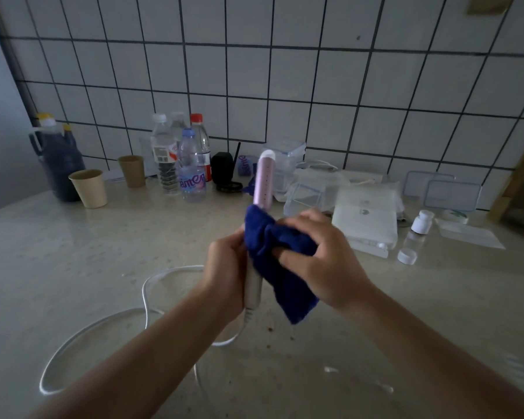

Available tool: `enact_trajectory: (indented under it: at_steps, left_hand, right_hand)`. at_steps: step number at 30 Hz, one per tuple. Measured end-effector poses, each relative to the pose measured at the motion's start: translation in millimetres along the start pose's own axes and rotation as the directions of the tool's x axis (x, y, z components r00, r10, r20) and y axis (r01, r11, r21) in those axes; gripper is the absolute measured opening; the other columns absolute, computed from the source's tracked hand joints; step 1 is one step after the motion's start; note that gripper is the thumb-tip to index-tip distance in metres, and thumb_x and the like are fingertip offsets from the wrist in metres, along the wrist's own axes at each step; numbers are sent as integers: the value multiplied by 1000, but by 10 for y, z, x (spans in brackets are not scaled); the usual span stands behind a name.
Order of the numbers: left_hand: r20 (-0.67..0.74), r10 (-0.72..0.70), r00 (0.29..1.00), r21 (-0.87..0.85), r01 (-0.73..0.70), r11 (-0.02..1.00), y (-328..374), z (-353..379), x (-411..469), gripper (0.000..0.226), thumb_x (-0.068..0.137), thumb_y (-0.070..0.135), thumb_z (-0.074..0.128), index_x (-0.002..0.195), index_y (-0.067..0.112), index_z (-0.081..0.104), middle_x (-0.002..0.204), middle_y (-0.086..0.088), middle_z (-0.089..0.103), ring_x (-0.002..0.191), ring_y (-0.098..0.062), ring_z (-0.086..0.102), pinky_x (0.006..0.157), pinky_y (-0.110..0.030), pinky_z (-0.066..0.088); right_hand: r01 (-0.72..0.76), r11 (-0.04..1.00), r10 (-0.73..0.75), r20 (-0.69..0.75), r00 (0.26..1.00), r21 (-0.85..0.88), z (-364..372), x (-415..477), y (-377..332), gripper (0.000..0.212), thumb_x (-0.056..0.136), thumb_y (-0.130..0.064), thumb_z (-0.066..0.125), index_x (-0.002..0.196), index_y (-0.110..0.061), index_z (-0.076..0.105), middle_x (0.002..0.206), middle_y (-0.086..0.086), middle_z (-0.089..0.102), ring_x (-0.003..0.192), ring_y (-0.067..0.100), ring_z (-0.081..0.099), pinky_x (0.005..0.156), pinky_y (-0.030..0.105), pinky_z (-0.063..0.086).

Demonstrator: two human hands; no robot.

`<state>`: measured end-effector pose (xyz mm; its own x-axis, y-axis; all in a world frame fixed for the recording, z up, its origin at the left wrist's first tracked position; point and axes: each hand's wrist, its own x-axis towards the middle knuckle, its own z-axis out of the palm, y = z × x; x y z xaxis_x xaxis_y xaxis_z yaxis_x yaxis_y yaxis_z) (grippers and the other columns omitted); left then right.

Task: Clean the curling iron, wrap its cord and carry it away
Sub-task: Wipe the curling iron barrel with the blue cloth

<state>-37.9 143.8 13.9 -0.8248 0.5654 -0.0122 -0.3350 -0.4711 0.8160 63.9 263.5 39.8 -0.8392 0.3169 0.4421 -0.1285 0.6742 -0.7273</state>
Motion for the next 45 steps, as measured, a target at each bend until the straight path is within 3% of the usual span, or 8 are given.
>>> enact_trajectory:
  at_steps: [2, 5, 8, 12, 21, 33, 39, 45]
  left_hand:
    - [-99, 187, 977, -30, -191, 981, 58, -89, 79, 25, 93, -5, 42, 86, -2, 66, 80, -6, 64, 70, -17, 64, 68, -31, 53]
    - [-19, 21, 1000, 92, -19, 996, 129, -177, 73, 22, 99, 16, 44, 90, 12, 64, 78, -3, 71, 80, -18, 66, 72, -33, 55]
    - [-42, 217, 975, 225, -203, 953, 119, -86, 108, 42, 104, 33, 40, 67, 21, 55, 59, 0, 54, 70, 3, 61, 62, -11, 51]
    - [20, -41, 999, 254, 35, 967, 11, 2, -45, 40, 102, 22, 42, 75, 14, 70, 66, -10, 64, 53, -15, 59, 55, -30, 48]
    - [-154, -5, 988, 68, 15, 998, 170, 45, -21, 39, 107, 24, 35, 74, 10, 51, 59, -11, 52, 50, -16, 59, 48, -20, 49]
    - [-30, 195, 980, 223, -184, 957, 24, 63, -111, 34, 97, 3, 42, 88, 18, 71, 74, -14, 66, 61, -20, 61, 53, -31, 48]
    - [-151, 186, 971, 275, -140, 951, 8, -50, 9, 28, 91, 25, 55, 77, 5, 67, 68, -9, 59, 67, -21, 56, 65, -34, 49]
    - [22, 261, 965, 306, -255, 917, 80, 47, -108, 45, 80, 46, 57, 90, 3, 65, 84, -30, 55, 77, -29, 51, 69, -46, 40]
  right_hand:
    - [5, 1000, -5, 200, 980, 2, 100, -70, -60, 36, 74, -36, 74, 110, -40, 71, 105, -17, 56, 94, 6, 62, 88, 35, 56]
    - [69, 996, -49, 296, 954, -58, 219, -141, -97, 39, 74, -40, 72, 113, -40, 71, 106, -21, 55, 95, 5, 62, 89, 38, 57]
    - [76, 996, -73, 62, 995, -42, 145, -80, -92, 37, 77, -39, 72, 113, -38, 73, 105, -21, 55, 94, 2, 60, 90, 34, 56]
    - [46, 999, -51, -218, 975, -29, -106, 57, -35, 37, 81, -37, 71, 118, -32, 72, 111, -16, 59, 99, -1, 62, 89, 27, 56]
    - [104, 994, -102, 106, 989, -18, 184, -108, -51, 41, 77, -37, 75, 117, -40, 70, 106, -22, 54, 98, 4, 62, 89, 30, 53]
    - [78, 997, -75, -131, 988, 18, 10, -12, -14, 35, 78, -36, 76, 113, -40, 73, 107, -18, 58, 96, 6, 66, 87, 37, 58]
    - [136, 990, -132, 63, 989, -49, 259, -144, 14, 42, 76, -38, 75, 118, -37, 73, 110, -21, 55, 101, 6, 64, 92, 39, 55]
    - [108, 994, -103, -200, 974, 12, -39, 21, -12, 35, 80, -38, 74, 115, -43, 69, 107, -19, 58, 96, 4, 65, 85, 30, 56]
